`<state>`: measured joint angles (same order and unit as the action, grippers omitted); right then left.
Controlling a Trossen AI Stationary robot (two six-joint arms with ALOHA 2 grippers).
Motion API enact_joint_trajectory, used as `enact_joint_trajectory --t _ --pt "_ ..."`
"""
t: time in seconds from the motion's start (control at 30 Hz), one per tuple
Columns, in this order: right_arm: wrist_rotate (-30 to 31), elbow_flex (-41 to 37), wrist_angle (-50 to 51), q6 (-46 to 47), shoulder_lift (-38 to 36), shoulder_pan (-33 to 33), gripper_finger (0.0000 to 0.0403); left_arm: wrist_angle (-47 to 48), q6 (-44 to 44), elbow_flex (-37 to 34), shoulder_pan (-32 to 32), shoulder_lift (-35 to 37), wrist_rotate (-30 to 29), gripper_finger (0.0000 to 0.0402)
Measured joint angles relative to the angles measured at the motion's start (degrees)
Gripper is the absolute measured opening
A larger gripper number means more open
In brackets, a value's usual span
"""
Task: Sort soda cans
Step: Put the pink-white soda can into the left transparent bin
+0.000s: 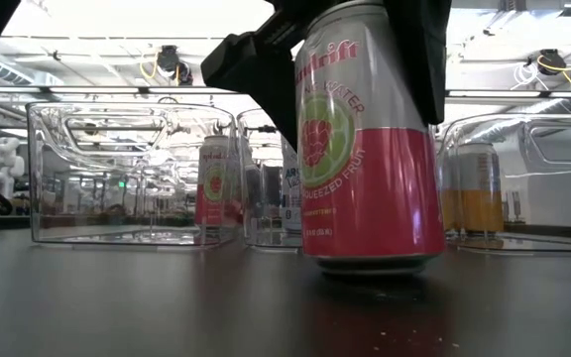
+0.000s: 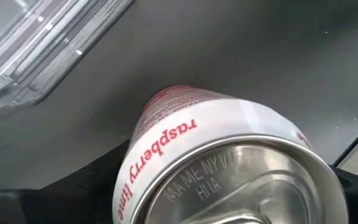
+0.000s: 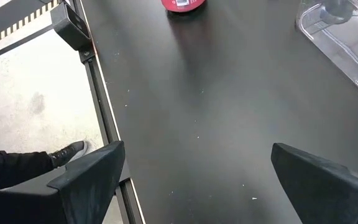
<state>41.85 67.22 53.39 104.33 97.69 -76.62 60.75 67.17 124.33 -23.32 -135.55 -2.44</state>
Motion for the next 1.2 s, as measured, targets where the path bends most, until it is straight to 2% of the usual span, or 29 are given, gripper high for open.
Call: enact_joint_trajectory --t 0.2,0.33,0.53,0.7,0.77,0.87,1.07,1.2 --pt "0.0 0.01 0.0 0.0 0.0 0.0 0.0398 -0.18 -1.24 0.0 -0.44 0.17 0.04 0.0317" --pt "0.0 0.02 0.0 -0.02 0.0 0.0 0.0398 -0.18 -2.16 0.49 -0.8 0.42 2.64 0.0323" --pt "0.02 0.01 -0.02 -0.01 0.0 0.0 0.0398 -0.22 -5.82 5.04 -1.21 0.6 7.3 0.0326" --pt "0.02 0.02 -0.03 0.0 0.0 0.0 0.0398 0.08 -8.28 10.67 -0.73 0.72 7.34 0.0327" --pt "0.0 0.01 -0.08 -0.01 0.0 0.0 0.0398 -1.33 -9.31 10.19 -0.23 2.58 7.18 0.0328" --pt "0.02 0.0 -0.21 -0.01 0.0 0.0 0.0398 2.24 -10.39 10.19 0.93 5.35 5.1 0.0328" --pt "0.02 0.02 -0.35 0.0 0.0 0.01 0.0398 9.34 -13.8 10.19 3.76 11.79 -3.18 0.0329" --pt "0.02 0.01 -0.44 0.04 0.0 0.01 0.0398 15.82 -17.16 10.22 5.19 16.23 -5.39 0.0329"
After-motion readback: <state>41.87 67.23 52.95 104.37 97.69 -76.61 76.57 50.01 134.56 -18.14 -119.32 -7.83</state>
